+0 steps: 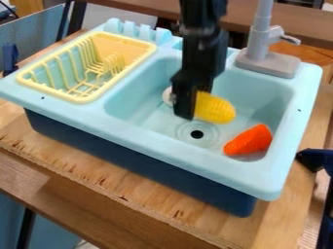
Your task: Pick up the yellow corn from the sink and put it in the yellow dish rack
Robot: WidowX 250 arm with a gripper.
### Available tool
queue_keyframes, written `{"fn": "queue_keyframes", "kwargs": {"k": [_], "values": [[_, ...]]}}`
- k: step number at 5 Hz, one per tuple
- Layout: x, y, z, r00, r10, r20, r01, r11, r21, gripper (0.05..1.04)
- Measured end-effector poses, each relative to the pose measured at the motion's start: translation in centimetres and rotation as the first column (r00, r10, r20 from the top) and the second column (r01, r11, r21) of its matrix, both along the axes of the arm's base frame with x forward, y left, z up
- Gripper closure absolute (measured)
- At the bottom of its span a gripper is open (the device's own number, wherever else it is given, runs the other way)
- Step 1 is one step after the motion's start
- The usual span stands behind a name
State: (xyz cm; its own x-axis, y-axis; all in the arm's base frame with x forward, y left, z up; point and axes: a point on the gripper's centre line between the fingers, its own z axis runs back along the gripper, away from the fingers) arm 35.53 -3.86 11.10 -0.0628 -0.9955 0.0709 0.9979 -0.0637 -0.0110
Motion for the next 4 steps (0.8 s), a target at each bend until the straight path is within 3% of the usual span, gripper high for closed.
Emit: {"fn": "queue_keyframes", "kwargs": {"k": [1,2,3,4], "values": [[-1.9,-0.7,4.2,1.000,-0.019,0.014,0.020,0.998,-0.059,0.472],[-1.9,1.4,6.2,1.000,0.011,0.022,-0.010,0.998,-0.055,0.472],[-1.4,5.4,7.9,0.997,0.070,0.045,-0.071,0.997,0.019,0.472],[-0.7,9.8,7.6,0.988,0.157,0.009,-0.157,0.978,0.134,0.472]]}}
